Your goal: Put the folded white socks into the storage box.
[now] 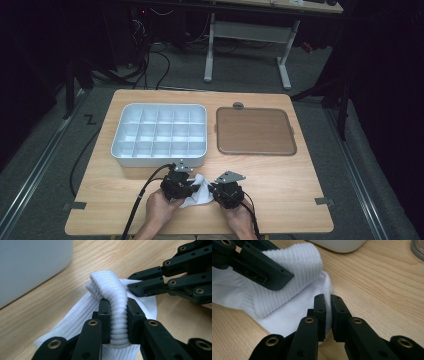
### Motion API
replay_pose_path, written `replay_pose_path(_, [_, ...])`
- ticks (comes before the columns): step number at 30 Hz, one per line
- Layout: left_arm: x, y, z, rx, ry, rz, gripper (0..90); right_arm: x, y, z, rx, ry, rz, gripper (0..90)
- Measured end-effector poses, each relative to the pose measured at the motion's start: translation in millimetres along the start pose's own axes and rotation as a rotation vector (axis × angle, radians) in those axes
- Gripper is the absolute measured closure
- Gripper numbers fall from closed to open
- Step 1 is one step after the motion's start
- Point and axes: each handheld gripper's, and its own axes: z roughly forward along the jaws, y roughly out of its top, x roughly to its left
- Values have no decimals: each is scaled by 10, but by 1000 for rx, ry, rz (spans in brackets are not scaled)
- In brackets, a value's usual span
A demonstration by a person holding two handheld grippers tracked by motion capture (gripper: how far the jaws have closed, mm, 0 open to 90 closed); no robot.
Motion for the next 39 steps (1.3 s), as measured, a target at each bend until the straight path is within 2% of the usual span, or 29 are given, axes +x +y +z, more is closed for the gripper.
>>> replay_pose_path(3, [-6, -14, 21, 11, 2, 10, 771, 0, 0, 3, -1, -1, 1, 841])
replay_pose_path(13, [-10, -7, 10, -1, -4, 11, 747, -5, 3, 6, -2, -5, 0, 836])
replay_pose_path(19, [-5, 24, -45, -22, -37, -37, 678, -16, 2, 2, -4, -3, 1, 831])
replay_pose_path(29, [-54, 94, -180, -59, -76, -53, 553, -25, 2, -8, -13, -10, 6, 787])
replay_pose_path(35, [-73, 149, -320, -98, -101, -55, 525, -38, 3, -43, -23, -14, 11, 748])
replay_pose_path(39, [-41, 192, -441, -132, -98, -56, 522, -54, -2, -105, -35, -25, 14, 737])
